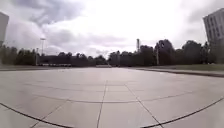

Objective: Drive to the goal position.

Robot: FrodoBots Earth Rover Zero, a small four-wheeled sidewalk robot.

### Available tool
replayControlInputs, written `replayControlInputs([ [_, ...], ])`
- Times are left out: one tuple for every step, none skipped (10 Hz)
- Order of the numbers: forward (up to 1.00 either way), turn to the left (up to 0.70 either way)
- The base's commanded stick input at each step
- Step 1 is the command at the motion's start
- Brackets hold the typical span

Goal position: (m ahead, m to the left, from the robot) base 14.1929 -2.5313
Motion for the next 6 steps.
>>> replayControlInputs([
  [0.7,0.0],
  [0.7,0.0],
  [0.7,0.0],
  [0.7,0.0],
  [0.7,0.0],
  [0.7,0.0],
])
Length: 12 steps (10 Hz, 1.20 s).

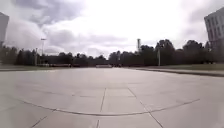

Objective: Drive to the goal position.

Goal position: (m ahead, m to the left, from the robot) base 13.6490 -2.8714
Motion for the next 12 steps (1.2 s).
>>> replayControlInputs([
  [0.7,0.0],
  [0.7,0.0],
  [0.7,0.0],
  [0.7,0.0],
  [0.7,0.0],
  [0.7,0.0],
  [0.7,0.0],
  [0.7,0.0],
  [0.7,0.0],
  [0.7,0.0],
  [0.7,0.0],
  [0.7,0.0],
])
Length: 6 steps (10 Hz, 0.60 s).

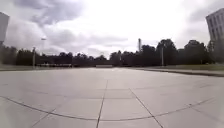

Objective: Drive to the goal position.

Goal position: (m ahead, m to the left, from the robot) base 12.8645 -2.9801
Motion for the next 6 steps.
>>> replayControlInputs([
  [0.7,0.0],
  [0.7,0.0],
  [0.7,0.0],
  [0.7,0.0],
  [0.7,0.0],
  [0.7,0.0],
])
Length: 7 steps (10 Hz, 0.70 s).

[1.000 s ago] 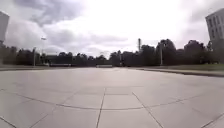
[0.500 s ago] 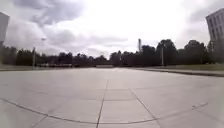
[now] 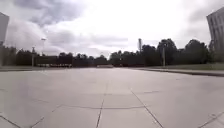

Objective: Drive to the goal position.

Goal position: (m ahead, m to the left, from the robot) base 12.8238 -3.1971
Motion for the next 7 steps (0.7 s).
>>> replayControlInputs([
  [0.7,0.0],
  [0.7,0.0],
  [0.7,0.0],
  [0.7,0.0],
  [0.7,0.0],
  [0.7,0.0],
  [0.7,0.0],
])
